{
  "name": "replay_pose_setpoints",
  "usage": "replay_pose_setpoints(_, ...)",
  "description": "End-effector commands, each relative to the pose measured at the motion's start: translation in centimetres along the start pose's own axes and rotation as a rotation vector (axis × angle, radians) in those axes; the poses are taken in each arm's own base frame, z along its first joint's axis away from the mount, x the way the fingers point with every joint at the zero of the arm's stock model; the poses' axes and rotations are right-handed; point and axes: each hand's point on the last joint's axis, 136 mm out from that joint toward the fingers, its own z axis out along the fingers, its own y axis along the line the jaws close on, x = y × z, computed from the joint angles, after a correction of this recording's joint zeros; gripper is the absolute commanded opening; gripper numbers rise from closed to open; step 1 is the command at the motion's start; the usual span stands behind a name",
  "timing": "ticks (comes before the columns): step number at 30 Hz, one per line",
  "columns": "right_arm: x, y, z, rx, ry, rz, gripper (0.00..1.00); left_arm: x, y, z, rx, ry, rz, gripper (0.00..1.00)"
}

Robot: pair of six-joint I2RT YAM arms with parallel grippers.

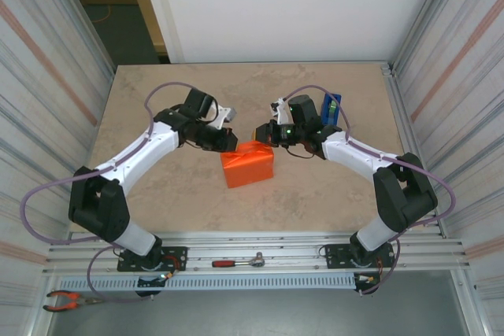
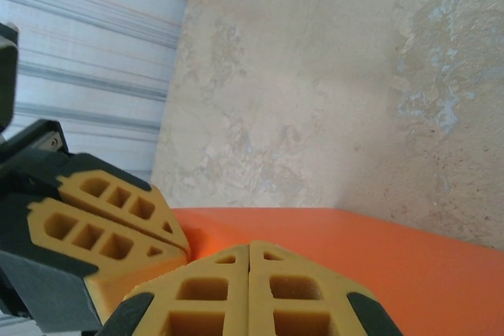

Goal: Wrap the gift box in paper

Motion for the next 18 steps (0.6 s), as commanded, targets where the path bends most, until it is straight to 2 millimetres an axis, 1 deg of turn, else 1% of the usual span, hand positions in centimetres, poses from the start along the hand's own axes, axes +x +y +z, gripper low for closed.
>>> replay_pose_setpoints(1, 7.7, -7.2, 1.1, 0.232, 0.221, 0.204, 0.00, 1.5, -1.2, -0.2, 0.035, 0.024, 0.016, 0.11)
replay_pose_setpoints(6, 7.8, -7.3, 1.2, 0.237, 0.222, 0.205, 0.00, 2.4, -1.5, 0.0, 0.037, 0.031, 0.035, 0.11)
replay_pose_setpoints(12, 7.9, -7.1, 1.4, 0.239, 0.225, 0.204, 0.00, 2.3, -1.9, 0.1, 0.043, 0.017, 0.054, 0.11)
replay_pose_setpoints(15, 7.5, -6.4, 1.6, 0.226, 0.228, 0.197, 0.00, 2.4, -2.0, 0.4, 0.043, 0.022, 0.064, 0.11)
replay_pose_setpoints(18, 6.4, -5.2, 1.5, 0.215, 0.223, 0.177, 0.00, 2.8, -2.0, 0.6, 0.033, 0.030, 0.080, 0.11)
